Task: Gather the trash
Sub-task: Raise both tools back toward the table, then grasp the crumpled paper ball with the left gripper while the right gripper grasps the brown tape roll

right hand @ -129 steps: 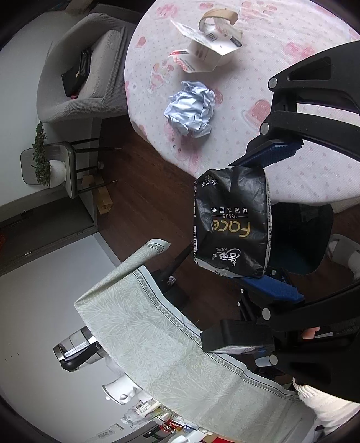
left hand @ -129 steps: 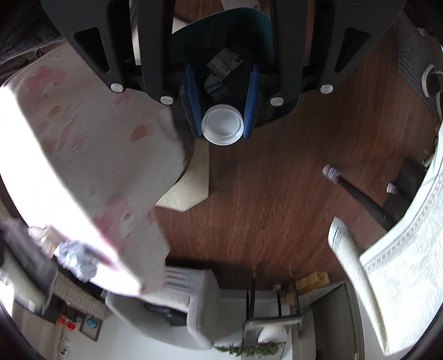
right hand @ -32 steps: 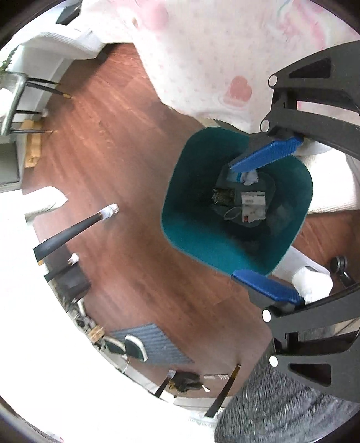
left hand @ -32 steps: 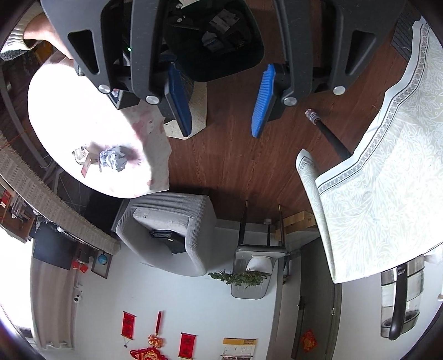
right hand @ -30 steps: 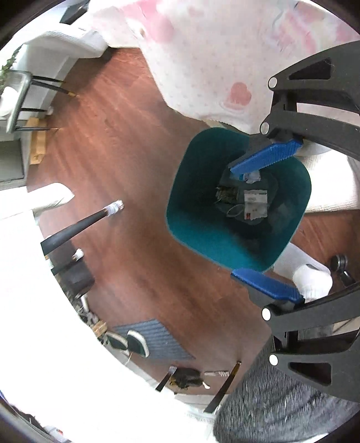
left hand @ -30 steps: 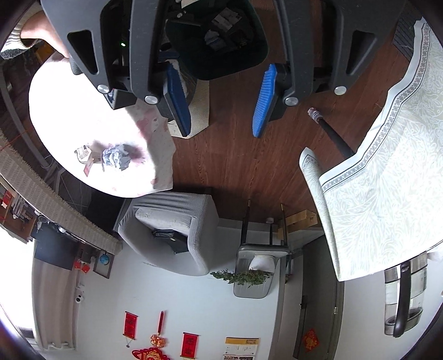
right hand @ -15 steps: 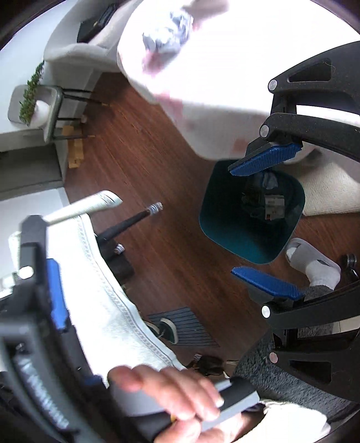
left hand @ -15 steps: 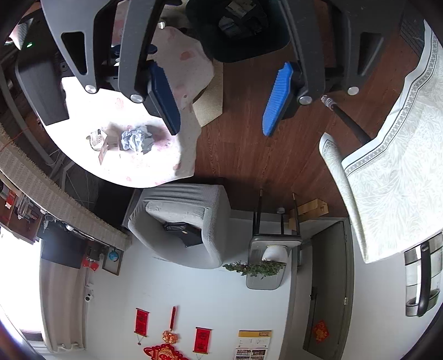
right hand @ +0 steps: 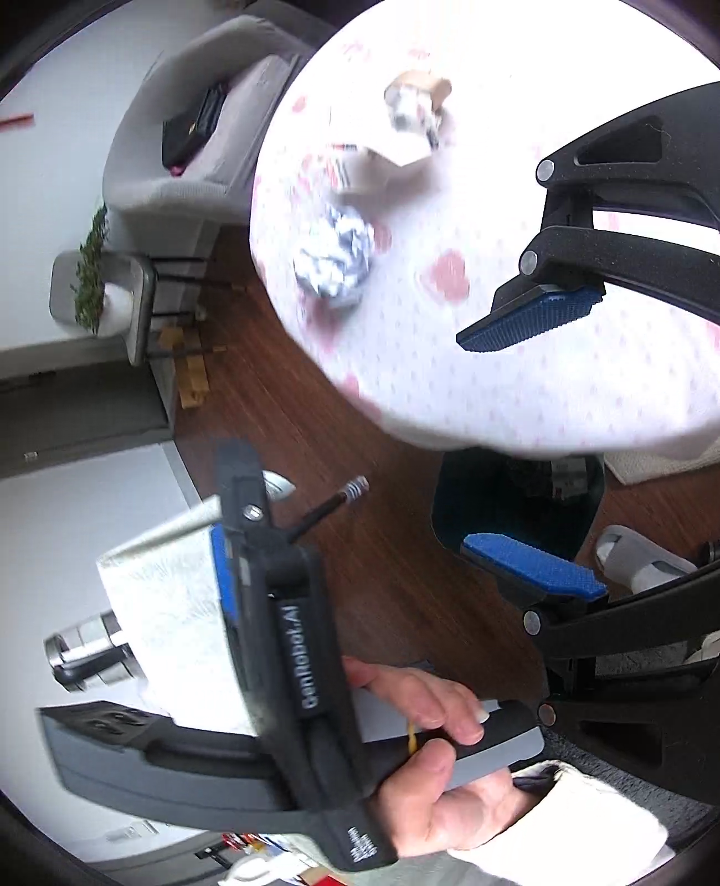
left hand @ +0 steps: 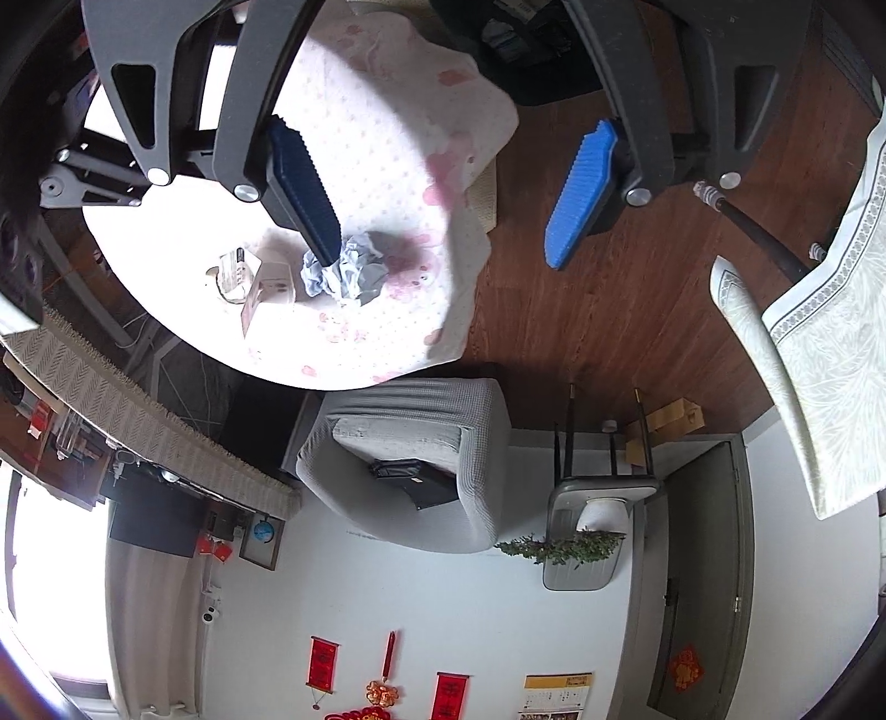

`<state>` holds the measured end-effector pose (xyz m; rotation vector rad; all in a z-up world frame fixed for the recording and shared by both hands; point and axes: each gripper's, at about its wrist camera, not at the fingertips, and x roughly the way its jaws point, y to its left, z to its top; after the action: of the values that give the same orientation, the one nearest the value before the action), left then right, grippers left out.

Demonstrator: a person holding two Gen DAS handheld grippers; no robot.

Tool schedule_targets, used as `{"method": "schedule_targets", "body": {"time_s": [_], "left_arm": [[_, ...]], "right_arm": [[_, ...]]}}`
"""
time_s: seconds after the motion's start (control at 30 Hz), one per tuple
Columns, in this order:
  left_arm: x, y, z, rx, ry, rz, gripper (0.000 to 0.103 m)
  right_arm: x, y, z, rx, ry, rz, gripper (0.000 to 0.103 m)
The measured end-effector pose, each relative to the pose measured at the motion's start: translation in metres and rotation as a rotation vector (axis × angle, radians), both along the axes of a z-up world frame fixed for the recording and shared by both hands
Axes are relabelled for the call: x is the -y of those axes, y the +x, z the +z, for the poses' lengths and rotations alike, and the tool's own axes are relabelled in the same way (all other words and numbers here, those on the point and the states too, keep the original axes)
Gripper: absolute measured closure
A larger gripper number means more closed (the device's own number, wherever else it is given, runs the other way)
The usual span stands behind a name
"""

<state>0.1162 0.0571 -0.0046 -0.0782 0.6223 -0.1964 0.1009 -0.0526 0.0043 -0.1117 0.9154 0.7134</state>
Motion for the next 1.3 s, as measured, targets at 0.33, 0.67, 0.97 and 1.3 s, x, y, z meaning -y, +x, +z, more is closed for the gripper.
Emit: {"method": "schedule_targets", "body": {"time_s": [0.33, 0.67, 0.97, 1.3], "left_arm": [[0.038, 0.036, -0.021, -0.06, 0.014, -0.049, 0.016], [0.083, 0.074, -0.05, -0.12, 0.066, -0.102, 0.015], [0.093, 0.096, -0.067, -0.172, 0.073, -0.108, 0.015], [0.098, 0.105, -0.072, -0.193, 0.069, -0.102, 0.038]], "right_arm": [[0.067, 0.028, 0.0, 0.013, 0.028, -0.165, 0.034], [0.122, 0.062, -0.009, 0.007, 0.058, -0.313, 0.034], [0.149, 0.079, -0.018, -0.006, 0.118, -0.397, 0.034], [0.153, 0.099, -0.028, -0.016, 0.138, -0.444, 0.052]]}}
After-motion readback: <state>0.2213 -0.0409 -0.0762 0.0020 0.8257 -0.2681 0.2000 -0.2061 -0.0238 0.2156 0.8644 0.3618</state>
